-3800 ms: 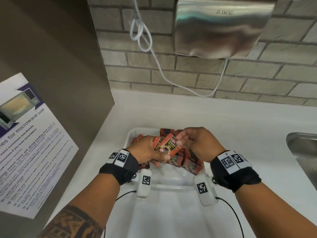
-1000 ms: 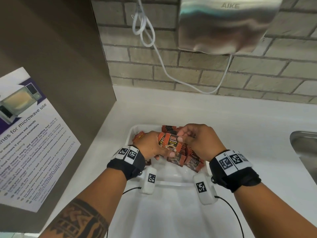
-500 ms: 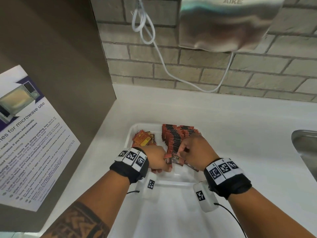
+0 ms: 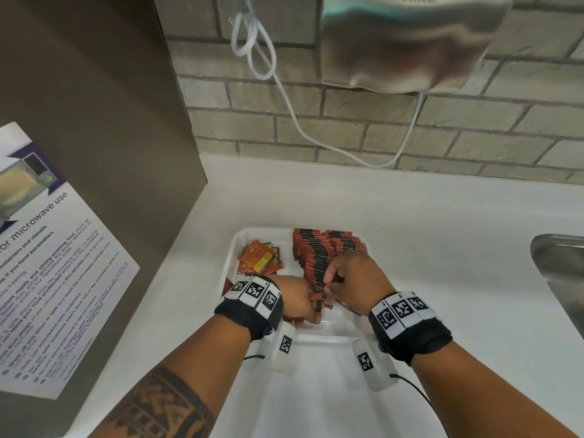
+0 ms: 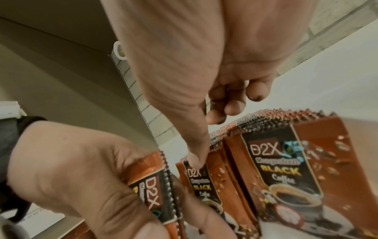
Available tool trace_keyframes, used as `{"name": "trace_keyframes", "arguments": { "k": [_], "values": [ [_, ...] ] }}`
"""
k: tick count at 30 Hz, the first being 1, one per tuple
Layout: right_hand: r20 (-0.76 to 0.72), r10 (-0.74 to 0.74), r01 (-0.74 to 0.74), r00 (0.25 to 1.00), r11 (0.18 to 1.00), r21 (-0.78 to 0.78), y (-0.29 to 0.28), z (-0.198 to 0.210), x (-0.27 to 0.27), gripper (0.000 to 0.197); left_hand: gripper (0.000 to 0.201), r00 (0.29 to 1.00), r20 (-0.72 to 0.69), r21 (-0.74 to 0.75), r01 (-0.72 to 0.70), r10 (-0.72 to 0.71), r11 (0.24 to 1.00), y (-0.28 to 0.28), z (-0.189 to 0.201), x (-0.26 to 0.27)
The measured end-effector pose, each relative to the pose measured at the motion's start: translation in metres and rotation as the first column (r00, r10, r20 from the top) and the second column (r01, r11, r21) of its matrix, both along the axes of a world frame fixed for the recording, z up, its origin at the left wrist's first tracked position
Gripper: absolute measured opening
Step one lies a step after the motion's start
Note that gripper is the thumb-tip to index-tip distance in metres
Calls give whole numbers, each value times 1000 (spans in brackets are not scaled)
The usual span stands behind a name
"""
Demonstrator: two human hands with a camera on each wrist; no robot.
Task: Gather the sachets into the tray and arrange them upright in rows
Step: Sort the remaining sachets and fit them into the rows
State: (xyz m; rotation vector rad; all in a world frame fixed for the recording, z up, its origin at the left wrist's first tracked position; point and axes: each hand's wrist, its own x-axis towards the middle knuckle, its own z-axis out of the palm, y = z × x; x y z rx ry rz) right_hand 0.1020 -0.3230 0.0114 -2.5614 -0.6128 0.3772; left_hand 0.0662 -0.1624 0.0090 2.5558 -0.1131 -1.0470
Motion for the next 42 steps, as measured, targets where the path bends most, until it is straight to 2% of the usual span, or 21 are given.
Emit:
{"name": "trace_keyframes", "arguments": {
  "k": [9,14,17,19,22,26,29,32,37,42],
  "values": [
    [37,-21,20,999,999,45,-3,5,0,17,36,1000,0,19,16,-15,1000,2,9,-5],
    [69,-53,43,996,988,145,-4,19,-4,11,26,993,-24,-81,-121,120,989,22,18,-5],
    [44,-59,49,997,976,210,4,27,-13,14,17,972,51,-124,-224,231,967,44,30,-6],
    [-19,-5,9,1000,976,215,13,32,-24,16,18,955,128,-103,-257,269,961,62,39,-5],
    [-173,108,-78,979,982,172,33,35,-42,7,29,894,232,-109,-367,382,924,85,50,-5],
    [-278,173,-165,945,985,55,71,29,-51,27,19,814,300,-147,-476,498,867,109,44,-2],
    [-263,119,-137,957,989,-53,105,21,-40,37,22,777,371,-121,-502,508,857,122,38,3],
    [-210,83,-114,974,984,-139,135,18,-26,49,21,769,396,-91,-511,502,855,135,33,7],
    [-222,10,-68,975,964,-256,162,13,-12,49,31,792,310,-157,-504,527,850,144,28,4],
    [-292,37,-147,956,919,-366,179,5,-2,50,31,795,238,-200,-522,558,829,145,26,1]
  ]
}}
